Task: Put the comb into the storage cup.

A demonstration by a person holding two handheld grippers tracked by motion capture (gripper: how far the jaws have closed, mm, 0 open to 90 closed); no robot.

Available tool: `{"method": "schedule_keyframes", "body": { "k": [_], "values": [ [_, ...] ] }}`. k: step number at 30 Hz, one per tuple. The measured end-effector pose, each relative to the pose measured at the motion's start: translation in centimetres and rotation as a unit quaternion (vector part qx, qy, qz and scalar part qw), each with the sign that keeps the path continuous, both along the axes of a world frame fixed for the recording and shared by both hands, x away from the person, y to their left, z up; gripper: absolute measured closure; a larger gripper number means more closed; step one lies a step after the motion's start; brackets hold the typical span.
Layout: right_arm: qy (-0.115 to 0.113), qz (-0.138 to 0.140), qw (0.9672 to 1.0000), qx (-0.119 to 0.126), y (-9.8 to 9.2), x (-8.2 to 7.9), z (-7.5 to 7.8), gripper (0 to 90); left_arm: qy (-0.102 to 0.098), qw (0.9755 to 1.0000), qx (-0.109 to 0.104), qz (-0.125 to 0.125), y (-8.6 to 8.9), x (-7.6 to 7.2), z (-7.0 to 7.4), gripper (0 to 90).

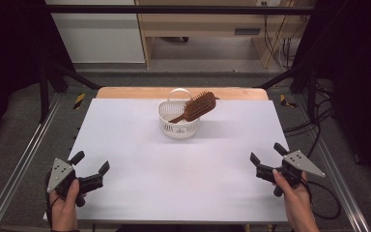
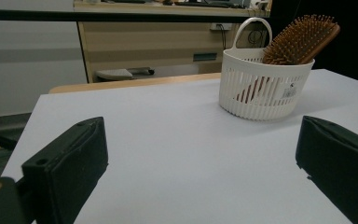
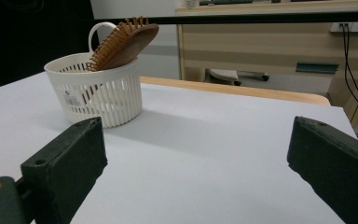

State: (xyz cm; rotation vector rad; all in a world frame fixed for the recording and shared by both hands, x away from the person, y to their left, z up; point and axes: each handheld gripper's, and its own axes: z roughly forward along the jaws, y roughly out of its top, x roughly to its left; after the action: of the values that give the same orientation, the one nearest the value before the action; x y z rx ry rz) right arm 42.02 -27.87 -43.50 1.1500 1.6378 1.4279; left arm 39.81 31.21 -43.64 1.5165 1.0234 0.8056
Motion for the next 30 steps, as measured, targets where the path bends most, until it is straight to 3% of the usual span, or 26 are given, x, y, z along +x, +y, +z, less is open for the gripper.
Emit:
{"method": "schedule_keyframes", "body": {
  "k": [10, 18, 30],
  "values": [
    [0.0, 0.029, 0.9994, -0.016, 0.8, -0.1, -1.1, 4.2, 0.005, 0.9999, 0.002, -0.012, -0.5, -0.5, -0.2, 2.4],
    [-0.001, 0.046, 0.9987, -0.022, 1.3, 0.0, -1.3, 4.1, 0.012, 0.9997, -0.012, -0.015, -0.3, -1.0, -0.5, 2.6],
    [0.008, 0.082, 0.9962, -0.03, 2.6, 0.4, -2.4, 3.7, 0.01, 0.9998, -0.002, -0.017, -0.5, -1.5, -0.6, 2.7]
  ]
}}
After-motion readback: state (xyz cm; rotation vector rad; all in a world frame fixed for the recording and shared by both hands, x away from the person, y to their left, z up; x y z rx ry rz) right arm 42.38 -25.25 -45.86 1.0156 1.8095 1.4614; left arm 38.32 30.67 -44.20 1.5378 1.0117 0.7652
